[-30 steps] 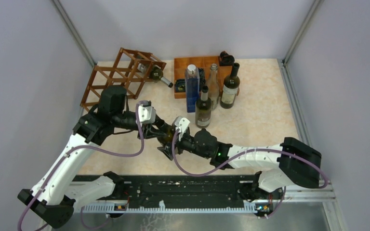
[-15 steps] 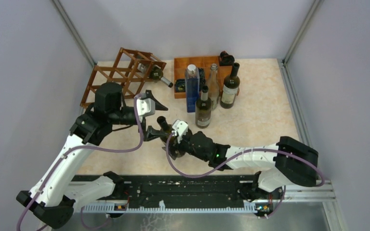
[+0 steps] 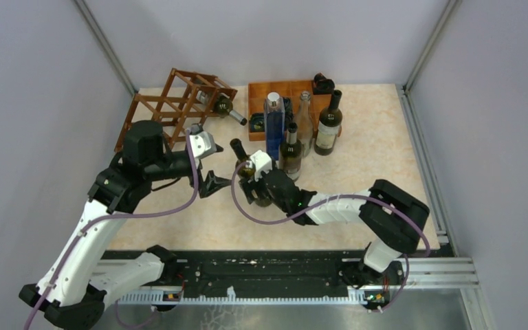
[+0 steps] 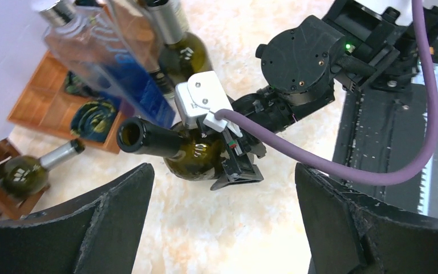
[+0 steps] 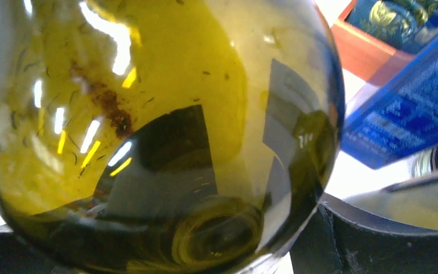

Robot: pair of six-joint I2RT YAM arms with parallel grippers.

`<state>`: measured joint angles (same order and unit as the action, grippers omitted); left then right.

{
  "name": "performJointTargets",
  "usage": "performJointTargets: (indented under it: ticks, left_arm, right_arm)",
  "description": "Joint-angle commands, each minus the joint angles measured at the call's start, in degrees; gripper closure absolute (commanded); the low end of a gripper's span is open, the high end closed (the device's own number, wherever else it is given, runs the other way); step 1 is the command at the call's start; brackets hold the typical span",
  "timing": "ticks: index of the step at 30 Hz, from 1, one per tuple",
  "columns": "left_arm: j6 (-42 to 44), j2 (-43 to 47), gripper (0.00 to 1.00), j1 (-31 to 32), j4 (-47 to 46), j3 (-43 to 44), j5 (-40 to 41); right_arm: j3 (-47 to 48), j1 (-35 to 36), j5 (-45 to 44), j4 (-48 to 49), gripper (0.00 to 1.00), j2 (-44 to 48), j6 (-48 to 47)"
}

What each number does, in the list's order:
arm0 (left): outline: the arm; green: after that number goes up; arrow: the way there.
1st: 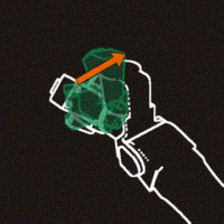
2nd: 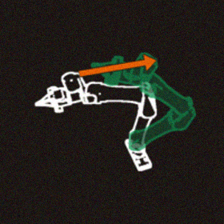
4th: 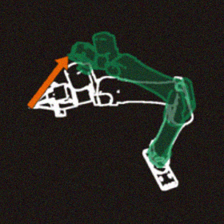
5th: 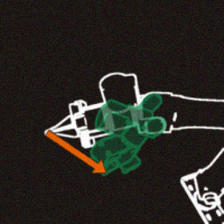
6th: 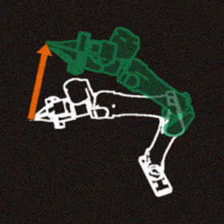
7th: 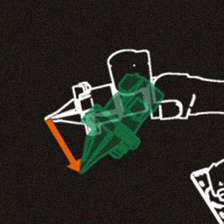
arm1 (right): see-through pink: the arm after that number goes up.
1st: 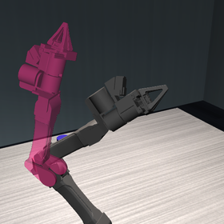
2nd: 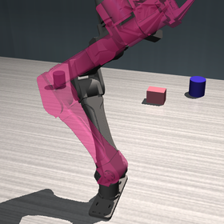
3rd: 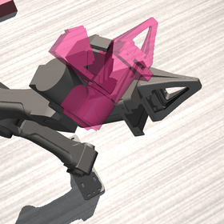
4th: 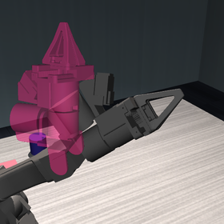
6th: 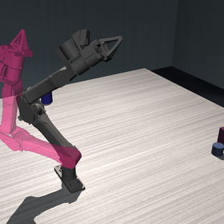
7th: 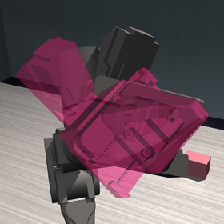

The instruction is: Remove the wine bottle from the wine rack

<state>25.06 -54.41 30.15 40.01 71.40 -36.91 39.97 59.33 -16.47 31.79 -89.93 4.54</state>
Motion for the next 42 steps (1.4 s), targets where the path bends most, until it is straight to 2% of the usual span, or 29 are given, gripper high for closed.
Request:
performJointTargets:
  ticks: [1, 13, 21, 29, 34, 42]
  left_arm:
    - [-1.21, 1.43, 0.01, -1.78, 4.02, 0.14, 5.52]
    - [-3.38, 5.03, 0.01, -2.8, 5.44, -3.43, 13.71]
    - [-1.32, 5.14, 0.01, -2.76, 7.34, -4.29, 10.5]
    - [4.91, 5.38, 0.01, -2.78, 11.46, -4.07, 5.55]
    - [7.0, 5.72, 0.01, -2.75, 12.03, -4.21, 5.33]
    - [9.16, 5.46, 0.01, -2.77, 12.46, -4.84, 5.78]
  right_arm:
    - [8.38, -0.31, -3.6, 13.11, 0.92, -3.29, -0.88]
    - [12.23, -1.86, -11.87, 24.24, 0.93, -13.78, -0.68]
    - [11.93, -3.41, -14.42, 26.71, 0.91, -15.66, -0.32]
    - [11.45, -4.03, -16.7, 28.05, 0.75, -17.05, -0.08]
    - [11.95, -4.22, -16.55, 27.67, 0.57, -17.37, -0.1]
    - [9.51, -4.22, -15.53, 26.71, 0.38, -14.74, 1.91]
